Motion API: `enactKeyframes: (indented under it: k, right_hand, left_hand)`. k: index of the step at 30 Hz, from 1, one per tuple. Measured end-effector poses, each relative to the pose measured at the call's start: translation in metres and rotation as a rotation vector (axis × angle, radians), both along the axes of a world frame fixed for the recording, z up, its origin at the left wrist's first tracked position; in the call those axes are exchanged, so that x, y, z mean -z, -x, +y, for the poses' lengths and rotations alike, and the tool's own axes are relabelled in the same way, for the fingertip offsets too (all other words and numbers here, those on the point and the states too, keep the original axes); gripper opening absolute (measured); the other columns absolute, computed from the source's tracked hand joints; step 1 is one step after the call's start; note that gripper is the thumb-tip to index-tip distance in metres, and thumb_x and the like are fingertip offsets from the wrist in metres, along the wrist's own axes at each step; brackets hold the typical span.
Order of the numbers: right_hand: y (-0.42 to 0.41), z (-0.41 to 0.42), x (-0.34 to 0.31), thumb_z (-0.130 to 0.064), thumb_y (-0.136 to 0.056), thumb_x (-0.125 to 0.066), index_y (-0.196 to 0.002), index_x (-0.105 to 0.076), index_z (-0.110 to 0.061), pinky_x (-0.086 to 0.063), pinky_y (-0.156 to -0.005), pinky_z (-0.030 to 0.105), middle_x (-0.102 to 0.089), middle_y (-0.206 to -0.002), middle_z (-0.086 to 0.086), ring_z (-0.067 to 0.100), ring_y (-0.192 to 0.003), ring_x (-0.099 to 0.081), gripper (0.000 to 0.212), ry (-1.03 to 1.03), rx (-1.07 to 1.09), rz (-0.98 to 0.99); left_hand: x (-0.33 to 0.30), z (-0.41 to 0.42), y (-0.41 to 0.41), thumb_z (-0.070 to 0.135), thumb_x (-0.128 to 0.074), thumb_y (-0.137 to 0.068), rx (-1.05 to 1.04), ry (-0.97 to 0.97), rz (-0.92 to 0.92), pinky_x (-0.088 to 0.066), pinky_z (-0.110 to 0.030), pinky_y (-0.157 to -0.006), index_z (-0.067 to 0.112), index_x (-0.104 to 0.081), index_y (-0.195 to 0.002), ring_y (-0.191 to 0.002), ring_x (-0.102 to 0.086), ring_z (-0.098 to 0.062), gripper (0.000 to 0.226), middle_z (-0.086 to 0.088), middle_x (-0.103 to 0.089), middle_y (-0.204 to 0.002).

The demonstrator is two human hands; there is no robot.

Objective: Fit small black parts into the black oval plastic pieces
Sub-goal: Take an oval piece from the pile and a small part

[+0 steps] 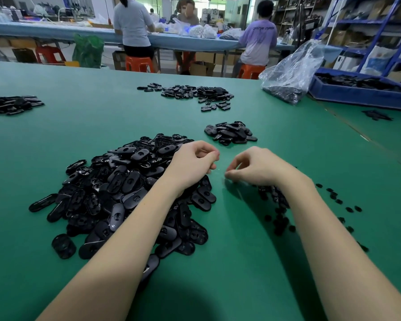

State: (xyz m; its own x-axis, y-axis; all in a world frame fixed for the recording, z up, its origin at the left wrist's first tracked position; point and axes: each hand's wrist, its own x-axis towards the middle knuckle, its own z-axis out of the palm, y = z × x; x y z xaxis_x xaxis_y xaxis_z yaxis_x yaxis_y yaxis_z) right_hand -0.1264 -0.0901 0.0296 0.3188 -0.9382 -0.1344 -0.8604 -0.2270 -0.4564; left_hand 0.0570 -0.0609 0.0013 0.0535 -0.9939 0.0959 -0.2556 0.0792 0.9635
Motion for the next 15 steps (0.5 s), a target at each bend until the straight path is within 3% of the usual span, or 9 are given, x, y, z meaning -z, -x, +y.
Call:
enactKeyframes:
  k: [3,6,10,15]
  right_hand:
    - [-0.007,0.018,0.002,-0.048,-0.084,-0.075,-0.083,-0.077,-0.035,-0.049,-0.065,0.02,-0.075,-0.084,-0.017,0.002,-0.08,-0.068,0.013,-0.024,-0.066,-0.056]
    - [-0.018,0.026,0.002,-0.055,-0.077,-0.08,-0.08,-0.077,-0.033,-0.049,-0.069,0.022,-0.075,-0.086,-0.014,0.002,-0.078,-0.065,0.022,-0.076,-0.118,-0.047]
    - [-0.026,0.028,0.0,-0.048,-0.074,-0.086,-0.083,-0.077,-0.026,-0.048,-0.069,0.023,-0.075,-0.089,-0.006,0.006,-0.074,-0.061,0.025,-0.112,-0.17,0.002]
    - [-0.022,0.027,-0.001,-0.035,-0.079,-0.086,-0.086,-0.076,-0.024,-0.045,-0.061,0.014,-0.072,-0.079,-0.01,0.0,-0.059,-0.057,0.017,-0.148,-0.215,-0.067]
  left_hand:
    - [-0.001,0.001,0.001,0.012,-0.06,-0.097,0.003,0.003,-0.02,-0.06,-0.044,-0.089,0.016,-0.07,-0.091,-0.078,-0.071,-0.014,0.013,-0.009,-0.074,-0.096]
    - [-0.002,0.003,0.001,0.009,-0.058,-0.097,0.004,-0.001,-0.034,-0.059,-0.044,-0.09,0.015,-0.069,-0.091,-0.079,-0.07,-0.016,0.013,-0.009,-0.074,-0.096]
    - [-0.003,0.005,0.002,0.009,-0.059,-0.096,0.012,0.002,-0.054,-0.059,-0.044,-0.09,0.01,-0.07,-0.096,-0.08,-0.07,-0.016,0.011,-0.008,-0.075,-0.095]
    - [-0.005,0.006,0.002,0.01,-0.059,-0.096,0.028,-0.002,-0.081,-0.059,-0.04,-0.091,0.008,-0.071,-0.099,-0.08,-0.07,-0.016,0.012,-0.006,-0.075,-0.095]
